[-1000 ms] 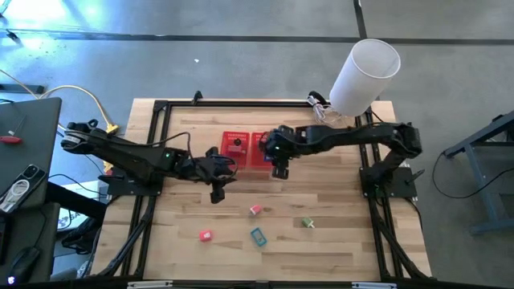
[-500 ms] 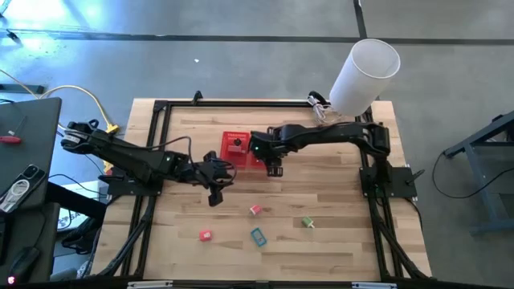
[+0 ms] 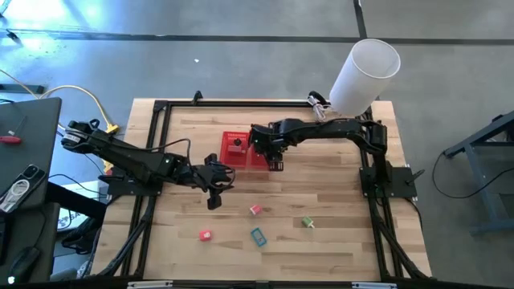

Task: Pick & Place Office items
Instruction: Put the dark blue digital clock into the right red bin

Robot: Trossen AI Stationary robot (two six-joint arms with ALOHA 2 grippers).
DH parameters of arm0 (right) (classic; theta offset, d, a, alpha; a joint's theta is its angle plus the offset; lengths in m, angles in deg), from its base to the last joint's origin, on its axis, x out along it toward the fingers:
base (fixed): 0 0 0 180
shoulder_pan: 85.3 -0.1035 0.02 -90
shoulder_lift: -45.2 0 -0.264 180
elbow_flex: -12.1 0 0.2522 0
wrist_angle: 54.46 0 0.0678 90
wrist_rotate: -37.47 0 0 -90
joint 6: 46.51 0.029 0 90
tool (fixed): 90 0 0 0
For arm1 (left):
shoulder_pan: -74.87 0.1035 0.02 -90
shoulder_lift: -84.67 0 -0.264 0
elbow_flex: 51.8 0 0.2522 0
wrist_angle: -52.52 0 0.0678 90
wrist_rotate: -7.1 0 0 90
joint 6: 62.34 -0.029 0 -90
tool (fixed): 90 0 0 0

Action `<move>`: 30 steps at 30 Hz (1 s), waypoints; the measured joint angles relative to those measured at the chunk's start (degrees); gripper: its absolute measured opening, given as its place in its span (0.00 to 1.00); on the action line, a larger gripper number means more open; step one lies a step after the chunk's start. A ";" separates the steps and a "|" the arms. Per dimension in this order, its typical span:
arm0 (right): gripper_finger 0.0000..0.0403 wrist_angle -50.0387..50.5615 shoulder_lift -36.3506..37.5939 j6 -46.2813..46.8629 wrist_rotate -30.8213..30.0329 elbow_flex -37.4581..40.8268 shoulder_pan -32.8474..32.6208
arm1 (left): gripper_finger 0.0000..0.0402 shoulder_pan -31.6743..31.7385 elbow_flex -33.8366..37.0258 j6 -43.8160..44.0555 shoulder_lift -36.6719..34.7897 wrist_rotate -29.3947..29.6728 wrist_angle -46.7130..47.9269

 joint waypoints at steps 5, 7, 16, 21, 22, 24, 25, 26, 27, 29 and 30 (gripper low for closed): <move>0.36 -0.17 0.00 0.07 0.38 0.00 0.13 | 0.23 0.00 0.00 0.08 0.00 -0.02 -0.04; 0.36 0.11 0.00 0.10 0.71 0.00 0.09 | 0.23 -0.02 0.00 0.19 0.00 -0.04 -0.05; 0.36 -0.19 -2.05 -0.08 0.89 -0.07 -0.11 | 0.23 -0.06 0.00 0.19 0.00 -0.08 -0.12; 0.36 -0.25 -2.86 -0.07 0.95 0.00 0.00 | 0.23 -1.07 0.22 0.19 0.00 -0.11 -0.17; 0.36 -0.75 -2.82 -0.11 0.95 0.00 0.00 | 0.23 -1.31 0.32 0.19 0.00 -0.09 -0.19; 0.36 -1.46 -2.82 -0.14 1.17 0.00 0.04 | 0.23 -1.66 0.38 0.19 0.00 -0.09 -0.14; 0.36 -1.73 -2.82 -0.20 1.79 0.00 0.04 | 0.23 -1.89 0.42 0.19 0.00 -0.09 -0.21; 0.36 -1.99 -2.81 -0.23 2.60 0.00 0.04 | 0.23 -2.04 0.52 0.19 0.00 -0.08 -0.43; 0.36 -2.14 -2.80 -0.26 3.06 0.00 0.04 | 0.23 -2.10 0.61 0.18 0.00 -0.08 -0.46; 0.36 -2.05 -2.80 -0.26 3.40 0.00 0.04 | 0.23 -2.32 0.68 0.19 0.00 -0.09 -0.35; 0.36 -2.24 -2.80 -0.26 3.51 0.00 0.02 | 0.23 -2.48 0.68 0.19 0.00 -0.07 -0.39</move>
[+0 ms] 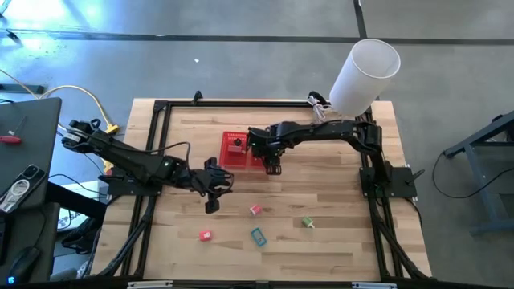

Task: Pick & Place Office items
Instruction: Put the dark blue digital clock into the right red bin

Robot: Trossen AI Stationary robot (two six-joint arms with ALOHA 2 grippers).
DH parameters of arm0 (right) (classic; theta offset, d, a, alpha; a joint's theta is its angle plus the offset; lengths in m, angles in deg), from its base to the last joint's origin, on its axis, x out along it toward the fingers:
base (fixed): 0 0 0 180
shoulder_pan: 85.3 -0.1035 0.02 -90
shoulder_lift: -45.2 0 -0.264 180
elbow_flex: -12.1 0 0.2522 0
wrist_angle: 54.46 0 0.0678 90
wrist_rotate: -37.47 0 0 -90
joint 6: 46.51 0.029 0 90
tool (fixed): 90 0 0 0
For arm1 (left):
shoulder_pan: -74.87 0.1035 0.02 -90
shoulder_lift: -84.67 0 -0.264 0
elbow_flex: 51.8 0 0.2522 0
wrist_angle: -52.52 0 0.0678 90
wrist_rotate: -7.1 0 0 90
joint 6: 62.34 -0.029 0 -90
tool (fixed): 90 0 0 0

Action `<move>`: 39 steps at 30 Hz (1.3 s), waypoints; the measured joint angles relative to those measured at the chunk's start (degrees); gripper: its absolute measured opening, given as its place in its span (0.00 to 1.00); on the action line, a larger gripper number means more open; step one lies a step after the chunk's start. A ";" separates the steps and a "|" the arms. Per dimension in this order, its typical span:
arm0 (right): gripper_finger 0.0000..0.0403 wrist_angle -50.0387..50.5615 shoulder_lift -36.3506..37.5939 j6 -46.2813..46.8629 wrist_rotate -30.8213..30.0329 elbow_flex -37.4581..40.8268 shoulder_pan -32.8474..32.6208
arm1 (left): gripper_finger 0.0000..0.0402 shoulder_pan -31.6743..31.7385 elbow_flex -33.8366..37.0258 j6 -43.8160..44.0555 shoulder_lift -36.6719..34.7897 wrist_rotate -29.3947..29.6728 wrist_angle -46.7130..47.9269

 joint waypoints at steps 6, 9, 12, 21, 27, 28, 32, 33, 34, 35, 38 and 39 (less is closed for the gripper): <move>0.36 -1.01 0.00 0.00 -0.02 0.00 0.04 | 0.23 -1.02 0.00 0.24 0.00 0.00 0.00; 0.36 -1.01 0.00 -0.02 0.35 0.00 0.02 | 0.23 -1.51 0.00 0.28 0.00 0.02 0.00; 0.36 -1.41 0.00 0.24 0.45 0.00 0.01 | 0.23 -1.99 0.00 0.43 0.00 0.00 -0.05; 0.36 -2.12 0.00 0.41 1.93 0.00 0.00 | 0.23 -2.59 0.00 1.40 0.00 0.02 -0.39; 0.36 -2.61 -1.00 0.47 2.83 0.01 0.00 | 0.23 -2.99 0.00 1.73 0.00 0.04 -0.40; 0.36 -2.12 -1.08 0.47 3.30 0.05 0.02 | 0.23 -3.14 0.00 1.73 0.00 0.03 -0.41; 0.36 -3.20 -2.31 -0.07 3.14 -0.17 -0.02 | 0.23 -3.87 0.00 1.73 0.00 0.05 -0.41; 0.36 -3.13 -2.31 0.13 3.23 -0.17 0.00 | 0.23 -4.04 0.00 1.73 0.00 0.08 -0.40; 0.36 -3.37 -2.46 0.14 3.33 -0.13 0.00 | 0.23 -4.14 0.00 1.73 0.00 0.08 -0.43; 0.36 -3.72 -2.49 0.04 3.22 -0.13 0.00 | 0.23 -4.22 0.00 1.73 0.00 0.04 -0.37; 0.37 -4.41 -2.54 0.15 3.24 -0.13 0.02 | 0.23 -4.42 0.00 1.70 0.00 0.04 -0.38; 0.37 -4.42 -2.58 0.17 3.22 -0.13 0.02 | 0.23 -4.42 0.00 1.70 0.00 0.04 -0.37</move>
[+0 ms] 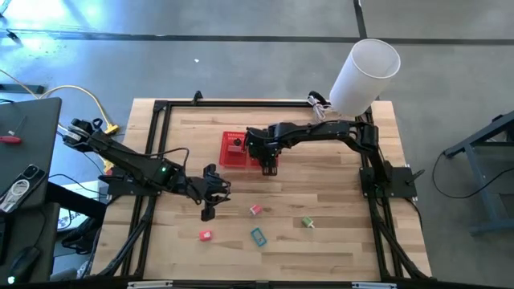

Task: Pick & Place Office items
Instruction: Put the dark blue digital clock into the right red bin, then put the green charger adapter into the left red bin

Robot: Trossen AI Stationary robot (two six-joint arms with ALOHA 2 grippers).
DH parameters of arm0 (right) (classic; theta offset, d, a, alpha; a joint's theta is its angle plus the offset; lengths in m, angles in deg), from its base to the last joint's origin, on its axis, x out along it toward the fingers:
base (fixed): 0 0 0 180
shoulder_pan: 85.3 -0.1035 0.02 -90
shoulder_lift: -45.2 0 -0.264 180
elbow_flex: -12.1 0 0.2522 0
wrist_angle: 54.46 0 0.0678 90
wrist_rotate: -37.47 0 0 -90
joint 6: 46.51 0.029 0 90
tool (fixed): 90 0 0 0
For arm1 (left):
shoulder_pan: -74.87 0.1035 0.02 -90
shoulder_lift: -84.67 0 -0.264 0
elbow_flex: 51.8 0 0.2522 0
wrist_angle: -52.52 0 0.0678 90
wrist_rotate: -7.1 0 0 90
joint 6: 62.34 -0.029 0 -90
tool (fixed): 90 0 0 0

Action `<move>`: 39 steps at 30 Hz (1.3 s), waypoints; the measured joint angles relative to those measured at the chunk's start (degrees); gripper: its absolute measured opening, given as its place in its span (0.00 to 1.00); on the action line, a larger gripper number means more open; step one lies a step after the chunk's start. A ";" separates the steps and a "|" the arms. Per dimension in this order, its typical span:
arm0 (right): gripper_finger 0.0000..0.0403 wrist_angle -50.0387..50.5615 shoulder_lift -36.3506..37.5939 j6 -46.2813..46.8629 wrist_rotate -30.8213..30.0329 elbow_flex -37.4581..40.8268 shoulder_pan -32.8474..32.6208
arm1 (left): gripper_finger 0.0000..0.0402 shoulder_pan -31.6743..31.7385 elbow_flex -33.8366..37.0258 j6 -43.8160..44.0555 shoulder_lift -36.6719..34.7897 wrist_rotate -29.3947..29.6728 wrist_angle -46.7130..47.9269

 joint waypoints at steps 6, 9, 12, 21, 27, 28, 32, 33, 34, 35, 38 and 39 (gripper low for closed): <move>0.44 0.75 -0.45 0.00 0.07 0.20 0.01 | 0.23 0.02 0.00 0.00 0.00 0.00 0.00; 0.46 0.65 -0.47 0.02 0.12 0.24 0.00 | 0.23 0.02 0.00 0.00 0.00 0.00 0.03; 0.47 0.43 -0.37 0.13 -0.25 0.20 0.00 | 0.23 0.02 0.17 -0.01 0.00 0.00 0.02; 0.47 -0.89 0.11 0.22 -2.24 0.20 -0.64 | 0.23 0.04 0.83 0.09 0.00 0.00 0.05; 0.47 -0.41 1.47 -0.19 -8.93 0.17 -2.13 | 0.23 0.04 0.83 0.13 0.00 0.00 0.00; 0.47 0.05 2.09 -0.46 -9.44 0.15 -2.43 | 0.23 0.05 0.83 0.19 0.00 0.00 0.02; 0.47 0.95 4.46 -1.62 -10.51 0.15 -4.33 | 0.23 0.04 0.84 0.22 0.02 0.29 0.00; 0.47 1.22 5.13 -1.62 -11.15 0.15 -4.95 | 0.23 0.04 0.85 0.24 0.02 0.82 -0.03; 0.47 1.54 5.93 -1.60 -12.15 0.17 -5.60 | 0.23 0.04 0.85 0.24 0.02 1.15 -0.13; 0.47 1.62 6.85 -1.57 -12.68 0.17 -6.24 | 0.23 0.04 0.85 0.24 0.02 1.24 -0.11; 0.47 2.24 9.47 -1.22 -13.83 0.15 -8.36 | 0.23 0.07 0.85 0.22 0.02 1.46 -0.22; 0.47 2.58 10.22 -1.08 -13.84 0.15 -9.14 | 0.23 0.07 0.85 0.23 0.02 1.46 -0.20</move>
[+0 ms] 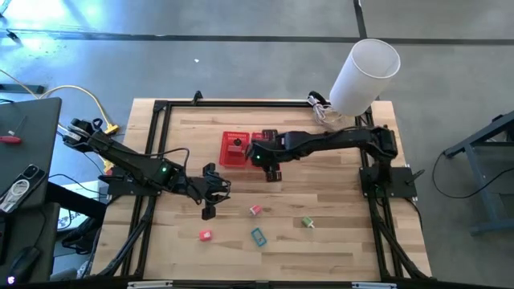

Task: Pick & Place Office items
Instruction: Put the green charger adapter into the left red bin

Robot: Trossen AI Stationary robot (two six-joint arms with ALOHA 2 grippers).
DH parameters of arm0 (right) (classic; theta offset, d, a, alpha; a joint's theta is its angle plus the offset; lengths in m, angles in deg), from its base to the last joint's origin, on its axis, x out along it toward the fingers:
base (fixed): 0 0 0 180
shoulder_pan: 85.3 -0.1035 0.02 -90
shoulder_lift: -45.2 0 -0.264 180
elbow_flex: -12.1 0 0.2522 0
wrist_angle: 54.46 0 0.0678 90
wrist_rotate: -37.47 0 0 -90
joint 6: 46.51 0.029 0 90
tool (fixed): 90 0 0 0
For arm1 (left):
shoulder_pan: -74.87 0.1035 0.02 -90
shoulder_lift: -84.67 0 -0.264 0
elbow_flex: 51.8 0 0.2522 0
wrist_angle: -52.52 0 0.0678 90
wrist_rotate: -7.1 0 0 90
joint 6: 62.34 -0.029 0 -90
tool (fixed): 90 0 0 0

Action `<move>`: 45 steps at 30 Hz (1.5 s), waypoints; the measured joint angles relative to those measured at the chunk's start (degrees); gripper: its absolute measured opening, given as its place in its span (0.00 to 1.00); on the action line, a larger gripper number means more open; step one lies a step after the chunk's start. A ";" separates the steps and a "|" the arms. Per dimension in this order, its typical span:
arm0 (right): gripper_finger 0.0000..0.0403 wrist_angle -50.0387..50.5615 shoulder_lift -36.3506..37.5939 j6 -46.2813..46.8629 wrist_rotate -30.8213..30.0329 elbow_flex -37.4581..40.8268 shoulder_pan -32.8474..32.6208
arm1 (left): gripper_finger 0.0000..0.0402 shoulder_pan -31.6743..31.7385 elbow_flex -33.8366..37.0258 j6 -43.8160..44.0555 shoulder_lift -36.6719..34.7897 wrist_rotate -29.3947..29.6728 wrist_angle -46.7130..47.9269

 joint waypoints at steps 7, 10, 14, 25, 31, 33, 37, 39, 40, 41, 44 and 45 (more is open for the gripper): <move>0.47 10.84 4.02 7.99 9.46 -0.02 -5.53 | 0.23 -0.24 0.00 3.23 0.00 -0.13 -0.05; 0.47 14.45 4.05 11.32 14.14 -0.02 -8.30 | 0.23 -0.95 0.00 3.23 0.00 -0.42 -0.07; 0.47 14.38 4.07 13.12 17.43 1.12 -11.25 | 0.23 -1.73 0.00 3.23 0.00 -0.52 -0.04; 0.47 11.13 3.98 25.42 16.69 10.79 -16.83 | 0.23 -4.24 0.24 4.49 0.00 -0.50 0.09; 0.47 14.30 3.98 42.42 20.55 11.81 -19.06 | 0.23 -4.79 0.24 4.52 0.00 -0.48 0.21; 0.47 14.67 3.98 47.80 22.22 11.92 -20.29 | 0.23 -4.79 0.24 4.52 0.00 -0.48 0.21; 0.47 14.85 3.98 55.60 22.12 11.96 -23.12 | 0.23 -4.79 0.24 4.49 0.00 -0.46 0.20; 0.47 14.73 3.98 57.78 20.98 11.96 -24.24 | 0.23 -4.79 0.24 4.49 0.00 -0.48 0.22; 0.47 14.56 3.98 58.72 20.65 11.96 -24.70 | 0.23 -4.79 0.24 4.49 0.00 -0.46 0.22; 0.47 14.43 3.98 59.73 20.33 11.96 -25.00 | 0.23 -4.79 0.24 4.49 0.00 -0.48 0.22; 0.47 13.79 3.98 61.89 18.94 11.96 -25.61 | 0.23 -4.79 0.24 4.49 0.00 -0.46 0.22; 0.47 13.75 3.98 62.73 18.77 11.96 -25.83 | 0.23 -4.79 0.24 4.49 0.00 -0.46 0.22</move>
